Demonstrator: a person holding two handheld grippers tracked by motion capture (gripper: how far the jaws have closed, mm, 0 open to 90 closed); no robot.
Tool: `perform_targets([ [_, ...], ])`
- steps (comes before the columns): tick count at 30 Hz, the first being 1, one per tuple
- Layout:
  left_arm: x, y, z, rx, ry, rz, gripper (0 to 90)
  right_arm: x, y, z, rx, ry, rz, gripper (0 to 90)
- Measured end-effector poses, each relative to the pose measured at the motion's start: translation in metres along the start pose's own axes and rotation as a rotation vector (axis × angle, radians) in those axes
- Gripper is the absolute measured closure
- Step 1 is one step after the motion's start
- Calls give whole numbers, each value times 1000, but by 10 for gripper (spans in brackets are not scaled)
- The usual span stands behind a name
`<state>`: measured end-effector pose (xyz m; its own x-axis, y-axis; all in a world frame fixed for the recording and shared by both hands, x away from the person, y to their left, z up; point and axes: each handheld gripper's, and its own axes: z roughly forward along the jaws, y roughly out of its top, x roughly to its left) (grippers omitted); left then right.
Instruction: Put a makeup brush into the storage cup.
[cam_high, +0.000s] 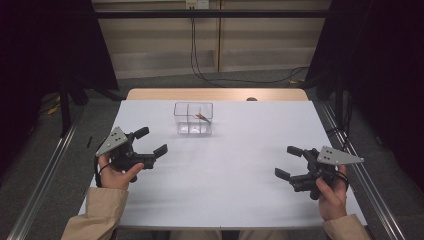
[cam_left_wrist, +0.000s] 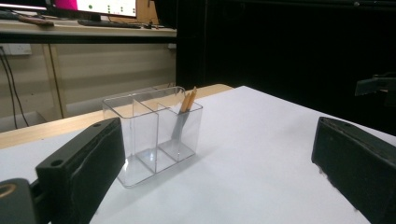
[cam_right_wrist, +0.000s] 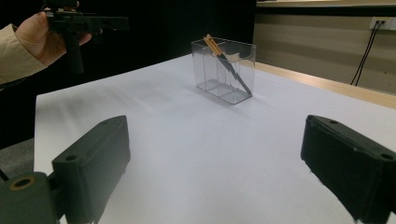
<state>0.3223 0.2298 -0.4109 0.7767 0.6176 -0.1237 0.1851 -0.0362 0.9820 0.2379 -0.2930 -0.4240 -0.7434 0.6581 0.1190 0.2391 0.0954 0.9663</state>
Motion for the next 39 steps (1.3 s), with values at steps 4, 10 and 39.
perform_targets([
  [4,0,-1,-3,-4,5,-5,27,0,0,0,1,0,0,76],
  [10,0,-3,-6,4,8,-2,27,0,0,-1,-3,-2,2,76],
  [39,0,-8,-24,8,27,-5,27,-2,0,-2,-5,-11,3,76],
])
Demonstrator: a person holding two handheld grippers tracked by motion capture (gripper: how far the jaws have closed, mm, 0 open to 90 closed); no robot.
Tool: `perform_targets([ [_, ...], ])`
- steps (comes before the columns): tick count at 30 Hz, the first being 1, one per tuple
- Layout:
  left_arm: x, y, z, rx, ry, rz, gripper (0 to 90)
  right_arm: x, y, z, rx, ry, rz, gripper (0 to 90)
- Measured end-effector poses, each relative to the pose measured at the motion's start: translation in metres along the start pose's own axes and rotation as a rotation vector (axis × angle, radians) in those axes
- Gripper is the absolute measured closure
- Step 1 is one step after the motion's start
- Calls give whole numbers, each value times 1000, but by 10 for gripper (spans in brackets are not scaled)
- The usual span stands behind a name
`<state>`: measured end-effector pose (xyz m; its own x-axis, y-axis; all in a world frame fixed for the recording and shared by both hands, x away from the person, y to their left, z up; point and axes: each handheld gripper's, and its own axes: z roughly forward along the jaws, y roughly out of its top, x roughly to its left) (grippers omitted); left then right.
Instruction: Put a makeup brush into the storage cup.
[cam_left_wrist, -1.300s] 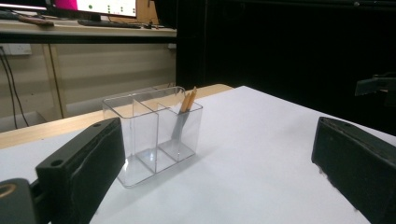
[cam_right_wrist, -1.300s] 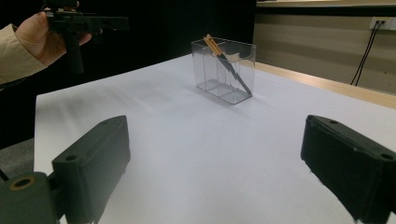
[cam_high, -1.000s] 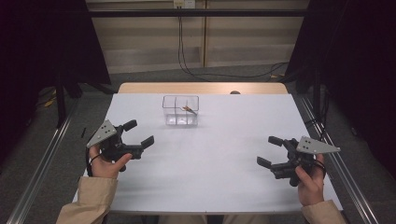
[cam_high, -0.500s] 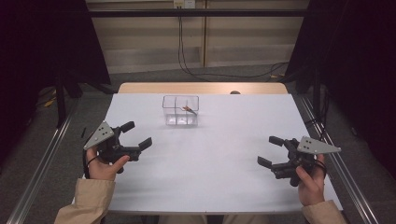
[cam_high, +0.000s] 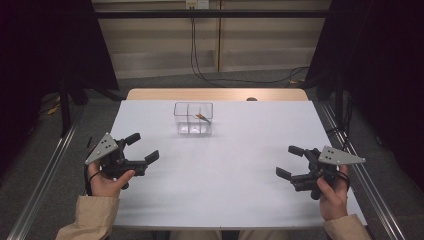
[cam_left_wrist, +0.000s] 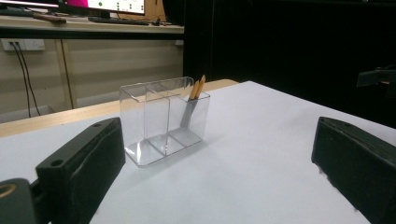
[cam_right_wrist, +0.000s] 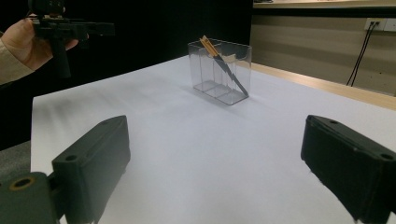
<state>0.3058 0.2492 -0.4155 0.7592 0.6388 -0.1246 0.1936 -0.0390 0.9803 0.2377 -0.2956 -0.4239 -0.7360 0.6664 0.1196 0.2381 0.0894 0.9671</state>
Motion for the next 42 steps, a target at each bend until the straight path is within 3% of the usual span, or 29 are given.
perform_targets([
  [27,-4,-8,-14,12,11,4,23,-3,2,5,-7,-6,3,76],
  [42,-5,-8,-21,-7,19,-4,20,-4,2,11,0,-7,5,75],
])
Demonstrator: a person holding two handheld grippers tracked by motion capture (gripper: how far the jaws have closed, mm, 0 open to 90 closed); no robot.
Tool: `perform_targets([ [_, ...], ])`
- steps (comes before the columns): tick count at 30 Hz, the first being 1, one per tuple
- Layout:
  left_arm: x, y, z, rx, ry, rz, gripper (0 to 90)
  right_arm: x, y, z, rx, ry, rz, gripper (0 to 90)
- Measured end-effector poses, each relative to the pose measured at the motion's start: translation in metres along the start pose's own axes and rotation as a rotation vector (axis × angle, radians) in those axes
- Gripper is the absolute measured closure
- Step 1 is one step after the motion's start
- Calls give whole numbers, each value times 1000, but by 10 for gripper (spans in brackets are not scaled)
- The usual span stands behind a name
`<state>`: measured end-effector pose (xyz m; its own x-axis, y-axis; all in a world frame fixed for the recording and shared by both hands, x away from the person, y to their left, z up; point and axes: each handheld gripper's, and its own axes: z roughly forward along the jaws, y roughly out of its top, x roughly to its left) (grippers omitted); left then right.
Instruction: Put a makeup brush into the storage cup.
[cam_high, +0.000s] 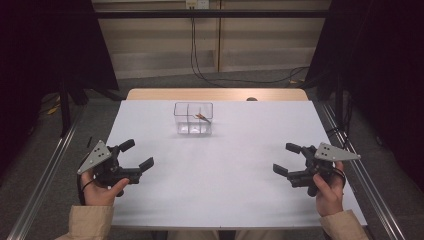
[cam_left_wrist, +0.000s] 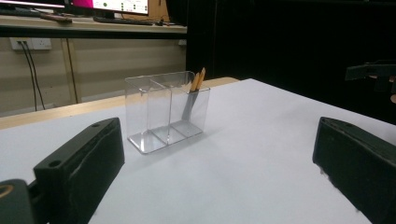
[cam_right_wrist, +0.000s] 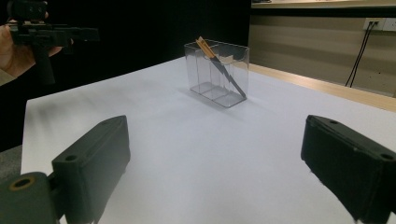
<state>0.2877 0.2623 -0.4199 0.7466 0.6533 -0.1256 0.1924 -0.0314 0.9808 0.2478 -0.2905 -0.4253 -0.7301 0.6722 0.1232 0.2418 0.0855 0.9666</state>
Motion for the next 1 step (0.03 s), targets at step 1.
perform_targets([
  [1,1,0,-1,1,-2,2,20,0,0,1,-1,2,0,75],
])
